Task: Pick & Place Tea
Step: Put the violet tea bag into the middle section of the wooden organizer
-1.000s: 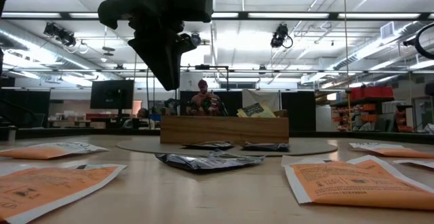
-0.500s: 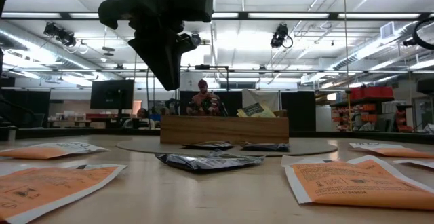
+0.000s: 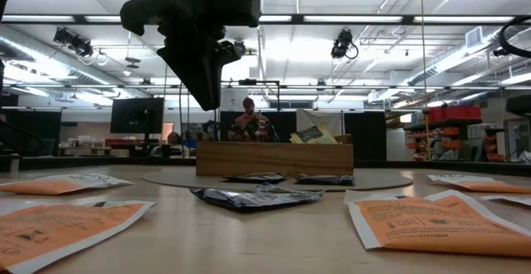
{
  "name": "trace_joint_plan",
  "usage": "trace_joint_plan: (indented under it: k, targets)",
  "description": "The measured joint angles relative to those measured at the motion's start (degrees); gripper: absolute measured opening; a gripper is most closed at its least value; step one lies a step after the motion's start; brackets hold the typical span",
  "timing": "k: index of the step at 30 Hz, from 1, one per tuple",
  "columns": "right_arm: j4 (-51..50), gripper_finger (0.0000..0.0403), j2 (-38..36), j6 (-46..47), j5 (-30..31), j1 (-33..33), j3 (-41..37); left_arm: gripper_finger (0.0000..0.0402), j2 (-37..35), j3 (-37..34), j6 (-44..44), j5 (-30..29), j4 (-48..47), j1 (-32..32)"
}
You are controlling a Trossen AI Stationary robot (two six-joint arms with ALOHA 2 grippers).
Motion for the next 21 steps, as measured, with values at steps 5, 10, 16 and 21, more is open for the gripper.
trace_joint_plan:
  k: [5,10,16,21]
  targets:
    - [-11.0,0.0005,0.3,2.9,7.1,-0.5,5.4,0.0078,0.0,0.0,0.0,0.0,0.3,0.0]
    - [-19.1,0.0002,0.2,6.0,15.3,-1.6,11.0,0.0078,0.0,0.0,0.0,0.0,1.7,0.0]
    - [-19.6,0.0001,0.1,5.4,29.7,-4.3,15.2,0.0078,0.0,0.0,-1.4,-0.5,4.1,0.3]
    - [-15.2,0.0001,0.1,0.0,38.0,-8.4,16.3,0.0078,0.0,0.0,0.0,-3.1,10.2,0.9]
